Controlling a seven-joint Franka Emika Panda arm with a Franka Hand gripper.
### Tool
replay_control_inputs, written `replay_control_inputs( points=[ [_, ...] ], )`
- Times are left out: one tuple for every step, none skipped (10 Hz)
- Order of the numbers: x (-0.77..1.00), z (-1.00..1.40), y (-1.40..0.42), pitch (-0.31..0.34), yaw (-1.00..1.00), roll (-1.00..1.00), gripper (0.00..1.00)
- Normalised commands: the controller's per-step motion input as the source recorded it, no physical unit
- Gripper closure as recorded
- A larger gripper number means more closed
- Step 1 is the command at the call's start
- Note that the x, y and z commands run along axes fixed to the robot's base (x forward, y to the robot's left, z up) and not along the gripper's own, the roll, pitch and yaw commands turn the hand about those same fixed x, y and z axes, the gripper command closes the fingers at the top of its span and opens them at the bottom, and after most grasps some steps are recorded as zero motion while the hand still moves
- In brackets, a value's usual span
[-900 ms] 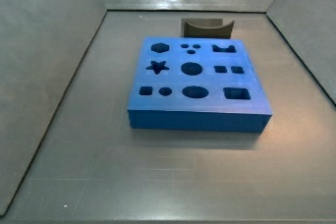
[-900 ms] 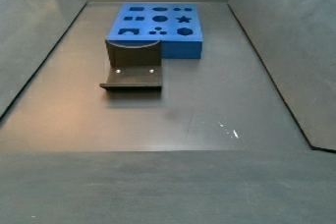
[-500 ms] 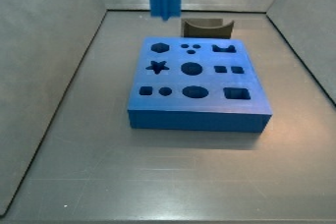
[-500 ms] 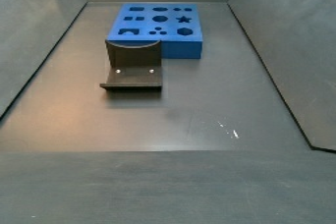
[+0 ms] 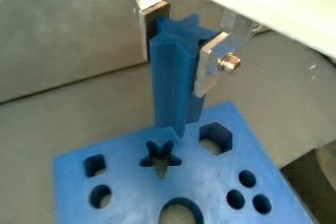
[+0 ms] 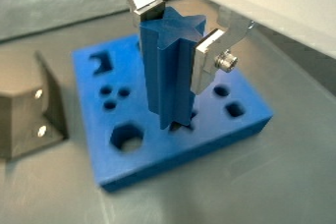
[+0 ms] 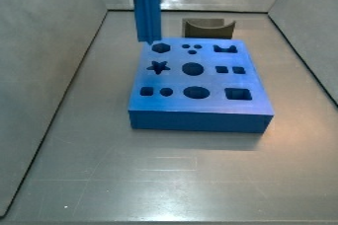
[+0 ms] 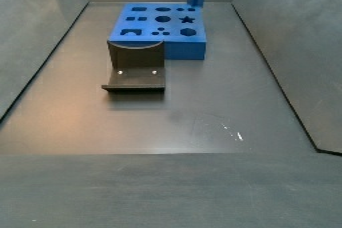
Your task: Insert the star object.
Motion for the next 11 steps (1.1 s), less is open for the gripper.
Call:
replay_control_inputs(
  points=[
    [0.39, -1.00, -0.23, 0.003, -0.49, 0.03, 1.00],
    [0.33, -0.26, -0.17, 0.000, -0.26, -0.01, 1.00],
    [0.26, -0.17, -0.14, 0.000, -0.12, -0.01, 1.00],
    [0.20, -0.20, 0.00, 0.000, -0.02, -0.02, 1.00],
    [0.01, -0.45, 0.00, 0.000, 0.00, 0.00, 1.00],
    [0.04, -0.30, -0.01, 0.000, 0.00, 0.00, 1.00],
    [0.00, -0.27, -0.06, 0.000, 0.00, 0.00, 1.00],
    [0.00, -0.27, -0.13, 0.000, 0.00, 0.00, 1.00],
    [0.00, -0.24, -0.16, 0.000, -0.21, 0.00, 1.00],
    [0.01, -0.25, -0.21, 0.019, -0.54, 0.03, 1.00],
    [0.12, -0.19, -0.30, 0.011, -0.55, 0.00, 1.00]
  ],
)
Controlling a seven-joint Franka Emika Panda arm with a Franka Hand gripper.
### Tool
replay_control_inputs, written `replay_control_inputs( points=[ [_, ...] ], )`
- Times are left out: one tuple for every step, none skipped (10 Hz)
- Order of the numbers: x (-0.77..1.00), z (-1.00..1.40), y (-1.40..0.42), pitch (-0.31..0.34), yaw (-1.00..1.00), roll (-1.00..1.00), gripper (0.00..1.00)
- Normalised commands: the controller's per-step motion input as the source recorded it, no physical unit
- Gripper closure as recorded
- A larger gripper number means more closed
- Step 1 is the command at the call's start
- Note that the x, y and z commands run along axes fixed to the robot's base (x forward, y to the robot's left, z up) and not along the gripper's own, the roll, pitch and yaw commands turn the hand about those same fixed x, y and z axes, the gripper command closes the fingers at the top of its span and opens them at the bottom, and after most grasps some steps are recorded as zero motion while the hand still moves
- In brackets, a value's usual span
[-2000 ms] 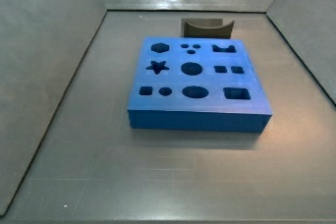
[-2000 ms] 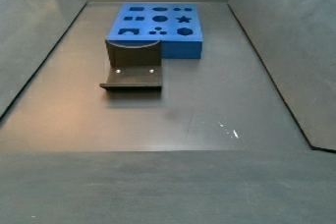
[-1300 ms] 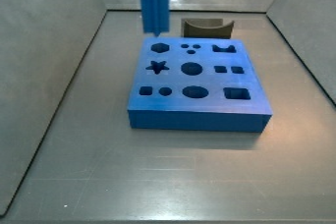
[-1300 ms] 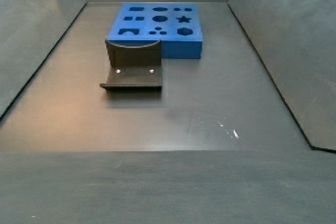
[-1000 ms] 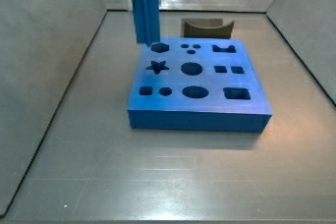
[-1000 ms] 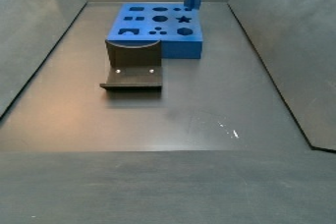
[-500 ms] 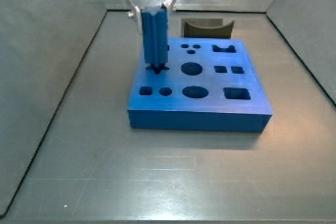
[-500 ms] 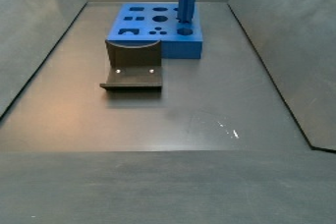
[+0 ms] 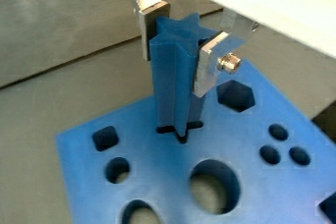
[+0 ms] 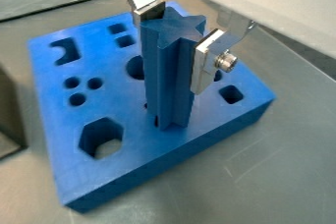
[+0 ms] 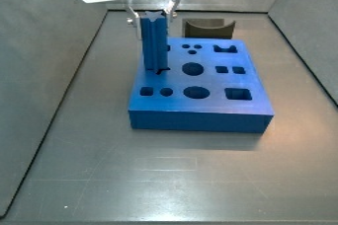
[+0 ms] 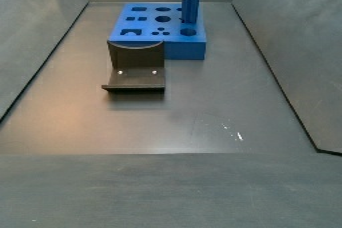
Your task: Insert the star object.
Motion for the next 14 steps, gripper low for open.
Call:
replay_control_inputs(
  points=[
    [0.31, -0.27, -0.14, 0.006, -0.37, 0.00, 1.00],
    [0.38, -0.35, 0.00, 0.083, -0.21, 0.00, 1.00],
    [0.18, -0.37, 0.10, 0.100, 0.00, 0.08, 1.00],
    [0.00, -0.33, 0.15, 0.027, 0.12, 0.10, 1.00],
    [-0.17, -0.27, 0.14, 0.000, 0.24, 0.11, 1.00],
    [-0.19, -0.25, 0.08, 0.000, 0.25, 0.12, 1.00],
    [-0.29, -0.22, 0.00, 0.000, 0.25, 0.12, 1.00],
    [-0.21, -0.23, 0.00, 0.000, 0.19, 0.11, 1.00],
    [0.00, -0.42, -0.07, 0.000, 0.04, 0.05, 1.00],
    [0.04, -0.66, -0.25, -0.016, 0.00, 0.06, 1.00],
    [0.03, -0.70, -0.31, -0.043, 0.00, 0.07, 1.00],
    [0.03, -0.75, -0.21, -0.059, 0.00, 0.04, 1.00],
    [0.00, -0.95, -0.17, -0.086, 0.00, 0.13, 1.00],
    [0.00, -1.00, -0.17, -0.033, -0.03, 0.16, 1.00]
  ],
)
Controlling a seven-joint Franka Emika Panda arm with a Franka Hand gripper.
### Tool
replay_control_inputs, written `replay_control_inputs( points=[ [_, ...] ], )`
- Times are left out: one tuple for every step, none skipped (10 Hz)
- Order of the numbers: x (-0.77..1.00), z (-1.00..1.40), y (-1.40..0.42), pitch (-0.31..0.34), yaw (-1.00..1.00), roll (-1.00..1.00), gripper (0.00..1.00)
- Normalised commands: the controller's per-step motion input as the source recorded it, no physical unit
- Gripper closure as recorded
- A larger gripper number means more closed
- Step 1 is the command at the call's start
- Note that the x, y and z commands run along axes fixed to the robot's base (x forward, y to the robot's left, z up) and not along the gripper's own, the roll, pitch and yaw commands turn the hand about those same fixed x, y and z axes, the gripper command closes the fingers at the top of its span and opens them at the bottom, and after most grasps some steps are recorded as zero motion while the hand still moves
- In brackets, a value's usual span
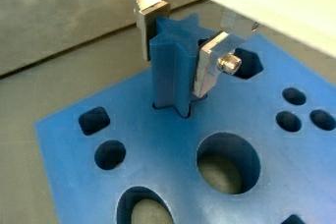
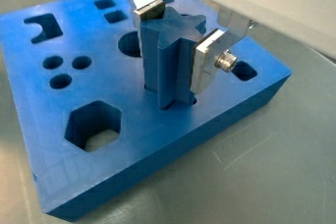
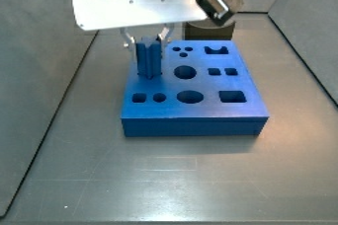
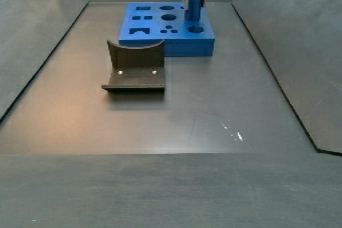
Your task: Insert the star object.
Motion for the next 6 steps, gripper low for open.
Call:
replay_control_inputs(
  points=[
    [0.00, -1.00, -0.18, -0.021, -0.10, 0.17, 1.00],
    [0.00, -0.97, -0.13, -0.003, -0.15, 0.22, 1.00],
    [0.05, -0.85, -0.08, 0.000, -0.21, 0.28, 1.00],
    [0.06, -0.93, -0.14, -0.039, -0.13, 0.22, 1.00],
    [0.00, -0.27, 0.04, -0.129, -0.05, -0.07, 1.00],
    [0.00, 0.00, 0.07, 0.000, -0.03, -0.06, 1.00]
  ],
)
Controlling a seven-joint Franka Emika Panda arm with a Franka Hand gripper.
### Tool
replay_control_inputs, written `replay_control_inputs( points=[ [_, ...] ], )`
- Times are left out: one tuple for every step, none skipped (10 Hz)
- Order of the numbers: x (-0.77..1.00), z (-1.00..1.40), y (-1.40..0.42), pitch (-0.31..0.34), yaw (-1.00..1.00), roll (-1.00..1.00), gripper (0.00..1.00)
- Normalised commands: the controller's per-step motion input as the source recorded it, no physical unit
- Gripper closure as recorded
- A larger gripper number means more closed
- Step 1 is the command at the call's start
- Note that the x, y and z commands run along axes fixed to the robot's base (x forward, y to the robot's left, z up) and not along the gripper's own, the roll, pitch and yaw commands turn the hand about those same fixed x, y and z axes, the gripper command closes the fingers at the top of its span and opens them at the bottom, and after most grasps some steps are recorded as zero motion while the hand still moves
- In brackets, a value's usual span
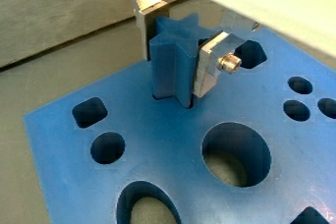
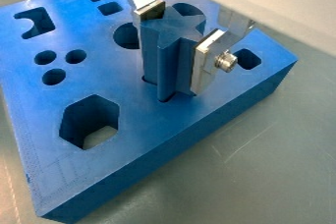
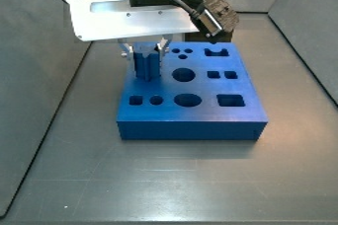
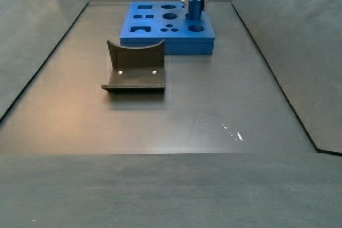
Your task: Insert the star object.
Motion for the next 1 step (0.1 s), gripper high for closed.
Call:
replay_control_inputs(
  points=[
    [0.00, 0.00, 0.00, 0.000, 0.00, 0.00, 1.00]
  ],
)
